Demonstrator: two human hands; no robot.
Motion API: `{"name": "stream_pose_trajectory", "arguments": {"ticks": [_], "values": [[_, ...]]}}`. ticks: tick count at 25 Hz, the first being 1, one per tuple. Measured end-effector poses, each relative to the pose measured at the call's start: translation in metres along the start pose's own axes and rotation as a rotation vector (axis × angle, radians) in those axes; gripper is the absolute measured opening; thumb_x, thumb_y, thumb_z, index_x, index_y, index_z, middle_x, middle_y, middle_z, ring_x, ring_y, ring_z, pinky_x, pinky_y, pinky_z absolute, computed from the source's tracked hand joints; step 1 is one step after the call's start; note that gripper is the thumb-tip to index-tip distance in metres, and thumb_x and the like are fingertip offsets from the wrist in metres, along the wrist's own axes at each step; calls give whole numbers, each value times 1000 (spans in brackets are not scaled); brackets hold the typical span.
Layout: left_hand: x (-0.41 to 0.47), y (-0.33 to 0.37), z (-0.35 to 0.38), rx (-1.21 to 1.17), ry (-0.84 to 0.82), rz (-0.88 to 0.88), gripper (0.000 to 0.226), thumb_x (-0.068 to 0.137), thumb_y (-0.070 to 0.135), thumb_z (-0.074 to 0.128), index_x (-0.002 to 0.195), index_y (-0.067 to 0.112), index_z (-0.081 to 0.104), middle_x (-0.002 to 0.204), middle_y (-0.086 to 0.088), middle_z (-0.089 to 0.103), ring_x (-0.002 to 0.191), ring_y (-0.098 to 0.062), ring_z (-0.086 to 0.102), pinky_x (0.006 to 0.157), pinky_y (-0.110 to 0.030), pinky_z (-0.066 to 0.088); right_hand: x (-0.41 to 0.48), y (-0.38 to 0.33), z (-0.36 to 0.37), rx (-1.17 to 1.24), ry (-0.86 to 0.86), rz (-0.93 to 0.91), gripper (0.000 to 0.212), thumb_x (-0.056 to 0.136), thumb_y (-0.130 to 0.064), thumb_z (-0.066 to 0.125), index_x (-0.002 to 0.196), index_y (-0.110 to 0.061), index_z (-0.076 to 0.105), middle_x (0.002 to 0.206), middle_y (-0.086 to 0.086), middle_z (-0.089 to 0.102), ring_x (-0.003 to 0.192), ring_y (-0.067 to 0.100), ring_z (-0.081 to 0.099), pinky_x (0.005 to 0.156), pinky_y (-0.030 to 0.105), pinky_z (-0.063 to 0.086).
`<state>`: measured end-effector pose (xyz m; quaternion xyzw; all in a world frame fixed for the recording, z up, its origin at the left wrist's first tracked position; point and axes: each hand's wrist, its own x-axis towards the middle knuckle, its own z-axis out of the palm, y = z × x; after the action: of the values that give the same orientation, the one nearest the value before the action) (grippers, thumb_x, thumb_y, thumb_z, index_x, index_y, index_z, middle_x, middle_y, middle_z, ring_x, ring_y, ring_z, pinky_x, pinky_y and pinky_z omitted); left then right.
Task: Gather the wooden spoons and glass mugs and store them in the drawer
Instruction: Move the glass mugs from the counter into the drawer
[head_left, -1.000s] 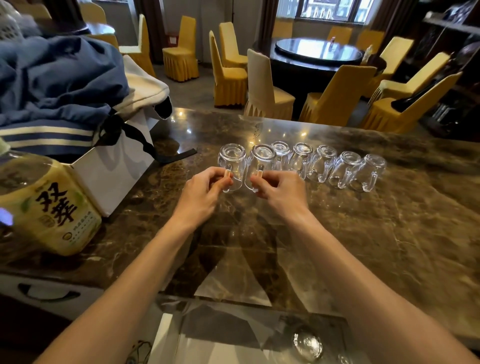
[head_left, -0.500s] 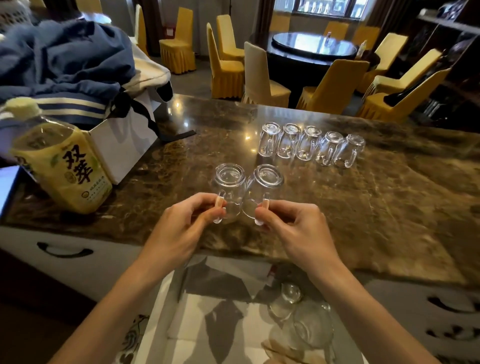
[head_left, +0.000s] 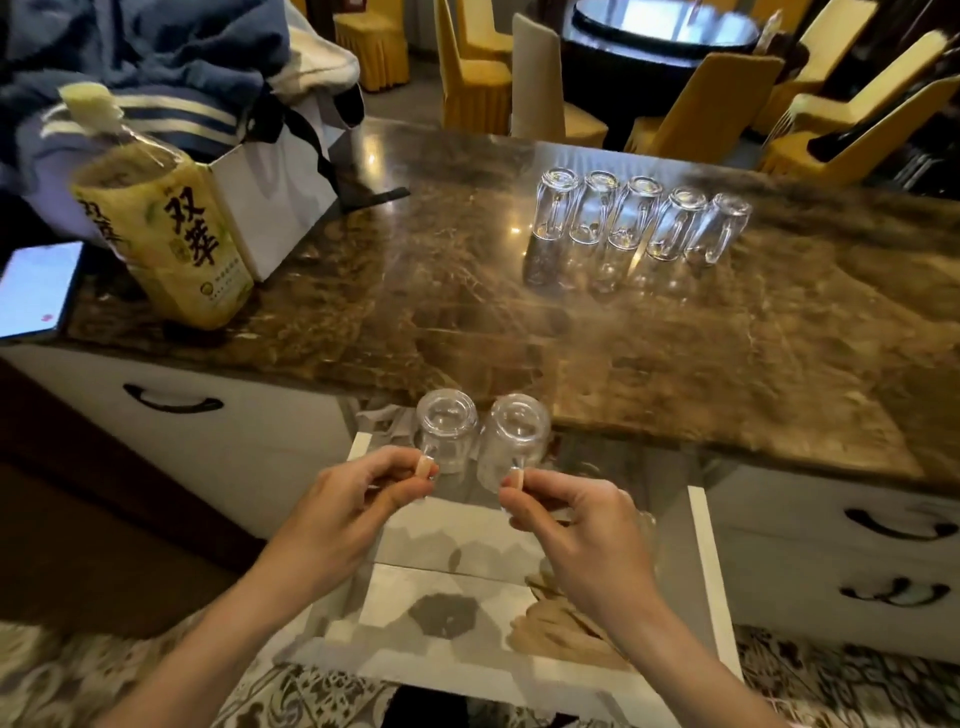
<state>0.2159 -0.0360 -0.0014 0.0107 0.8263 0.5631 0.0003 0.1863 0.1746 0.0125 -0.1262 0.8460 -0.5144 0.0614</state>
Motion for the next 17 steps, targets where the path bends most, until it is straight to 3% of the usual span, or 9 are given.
{"name": "stream_pose_trajectory", "arguments": {"ticks": [4, 8, 12, 17], "values": [[-11, -26, 17, 77, -92, -111, 16, 85, 19, 64, 100, 19, 69, 91, 5, 72, 88, -6, 65, 81, -29, 53, -20, 40, 18, -50, -65, 127, 25, 81, -27, 71, 63, -45, 68, 71, -17, 71, 68, 2, 67, 66, 25, 56], [-14, -51, 30, 72, -123, -206, 12, 85, 15, 65, 96, 14, 69, 90, -3, 71, 88, -15, 66, 81, -28, 53, -28, 74, 43, -36, -141, 245, 8, 83, -23, 70, 77, -21, 75, 71, -4, 73, 70, 9, 68, 73, 39, 57], [-3, -65, 43, 8, -145, -281, 5, 87, 13, 63, 88, 16, 67, 83, -4, 66, 83, -17, 62, 75, -20, 50, -22, 98, 59, -30, -130, 319, 11, 83, -24, 69, 76, -17, 74, 70, -1, 73, 69, 11, 68, 73, 41, 57], [10, -89, 46, 28, -24, -354, 8, 86, 13, 64, 93, 15, 68, 80, 0, 67, 81, -17, 64, 82, -33, 52, -3, 108, 81, -37, -130, 346, 12, 85, -25, 67, 78, -18, 74, 74, -1, 73, 72, 12, 68, 75, 39, 56]]}}
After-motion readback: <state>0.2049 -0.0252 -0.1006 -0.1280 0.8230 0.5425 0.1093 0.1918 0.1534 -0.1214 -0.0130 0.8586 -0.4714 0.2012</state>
